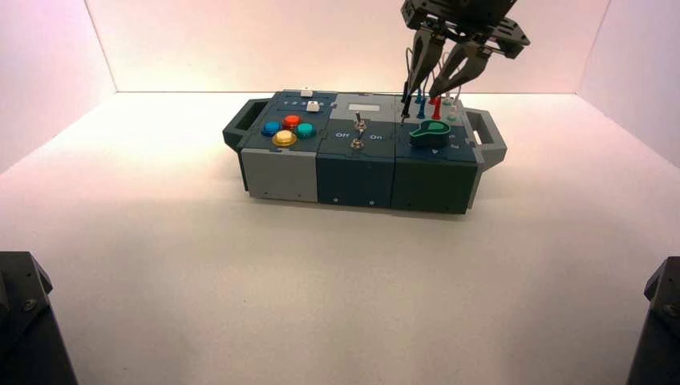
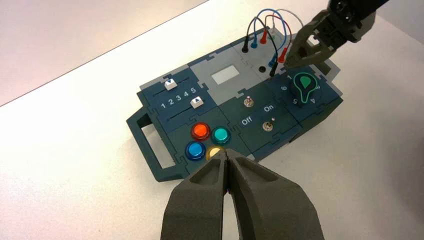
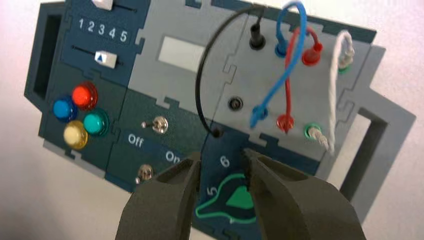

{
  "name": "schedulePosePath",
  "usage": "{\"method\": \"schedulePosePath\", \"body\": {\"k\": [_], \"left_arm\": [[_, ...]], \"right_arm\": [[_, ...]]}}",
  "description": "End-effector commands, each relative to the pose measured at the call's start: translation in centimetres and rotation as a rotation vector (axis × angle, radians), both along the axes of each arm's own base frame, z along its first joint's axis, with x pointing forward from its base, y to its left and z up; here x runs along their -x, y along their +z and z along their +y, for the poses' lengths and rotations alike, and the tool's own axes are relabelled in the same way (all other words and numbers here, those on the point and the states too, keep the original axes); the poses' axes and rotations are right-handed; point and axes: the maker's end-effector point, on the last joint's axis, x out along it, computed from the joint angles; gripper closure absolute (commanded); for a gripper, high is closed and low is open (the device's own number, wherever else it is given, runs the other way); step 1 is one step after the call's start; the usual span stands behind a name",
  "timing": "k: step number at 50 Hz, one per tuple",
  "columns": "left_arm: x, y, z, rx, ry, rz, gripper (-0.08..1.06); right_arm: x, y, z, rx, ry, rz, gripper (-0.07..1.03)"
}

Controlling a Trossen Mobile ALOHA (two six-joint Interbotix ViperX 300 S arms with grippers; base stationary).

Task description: Insert the black wire.

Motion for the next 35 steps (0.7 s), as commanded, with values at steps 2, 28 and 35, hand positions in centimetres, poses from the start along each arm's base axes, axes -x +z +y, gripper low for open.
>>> {"method": "schedulePosePath", "body": {"k": [2, 28, 35], "left_arm": [[-0.3, 0.6, -0.2, 0.008, -0.002, -0.019, 1.01], [-0.3, 0.6, -0.2, 0.003, -0.008, -0.026, 1.01], [-0.3, 0.6, -0.2, 0.004, -0.006, -0.024, 1.01]], "right_arm": [[-1.2, 1.0, 0.7, -0.016, 0.001, -0.039, 0.5], [-2.3, 0.2, 1.2, -0.011, 0.001, -0.028, 0.51], [-2.5, 0.0, 1.2, -0.01, 0.001, -0.025, 0.51]]}}
